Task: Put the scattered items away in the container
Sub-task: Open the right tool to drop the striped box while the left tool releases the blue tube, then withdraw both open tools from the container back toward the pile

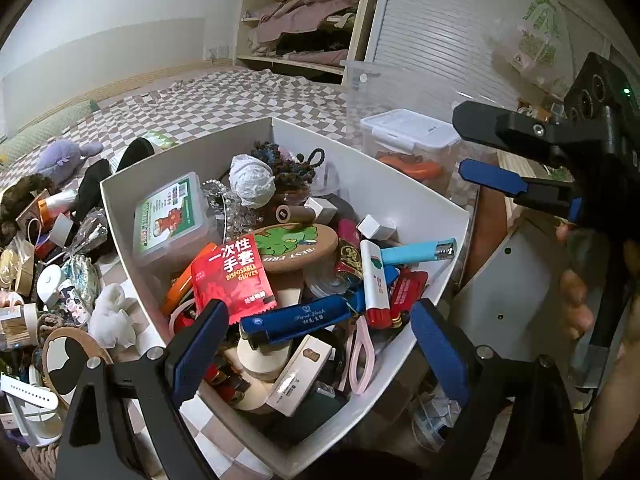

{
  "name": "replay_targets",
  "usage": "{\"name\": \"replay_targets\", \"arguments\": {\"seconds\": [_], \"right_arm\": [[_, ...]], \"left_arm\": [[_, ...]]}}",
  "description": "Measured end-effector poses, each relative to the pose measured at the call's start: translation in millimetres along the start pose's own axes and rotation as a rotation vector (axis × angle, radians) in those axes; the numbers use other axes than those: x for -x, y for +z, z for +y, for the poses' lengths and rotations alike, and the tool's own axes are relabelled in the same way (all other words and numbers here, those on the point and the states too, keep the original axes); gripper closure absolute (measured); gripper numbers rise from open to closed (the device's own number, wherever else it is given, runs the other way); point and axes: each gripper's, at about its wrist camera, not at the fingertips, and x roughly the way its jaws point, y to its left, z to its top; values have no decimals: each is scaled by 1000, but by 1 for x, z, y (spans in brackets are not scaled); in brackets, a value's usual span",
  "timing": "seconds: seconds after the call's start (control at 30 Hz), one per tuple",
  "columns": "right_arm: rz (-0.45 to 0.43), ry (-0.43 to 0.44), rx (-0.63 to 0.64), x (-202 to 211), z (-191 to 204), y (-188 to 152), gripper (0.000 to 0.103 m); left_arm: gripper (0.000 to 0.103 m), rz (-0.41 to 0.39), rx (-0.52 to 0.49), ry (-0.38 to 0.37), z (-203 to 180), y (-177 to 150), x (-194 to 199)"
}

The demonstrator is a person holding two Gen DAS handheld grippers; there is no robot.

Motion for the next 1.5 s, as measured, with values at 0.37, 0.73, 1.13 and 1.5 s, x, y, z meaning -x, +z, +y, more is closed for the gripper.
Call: {"name": "replay_targets", "arguments": {"seconds": [0.37,0.73,1.13,1.5], "right_arm": [[-15,-5,21,5,13,0,6],[-96,10,82,12,39,-3,0],[-65,-81,88,-8,87,-18,0],[-55,85,338,-26,154,-42,0]], "left_arm": [[3,-38,16,25,4,-1,22],[0,-84,89,45,23,-5,54],[0,-210,183,173,64,-33,118],[0,-317,221,380,119,-69,183]]}}
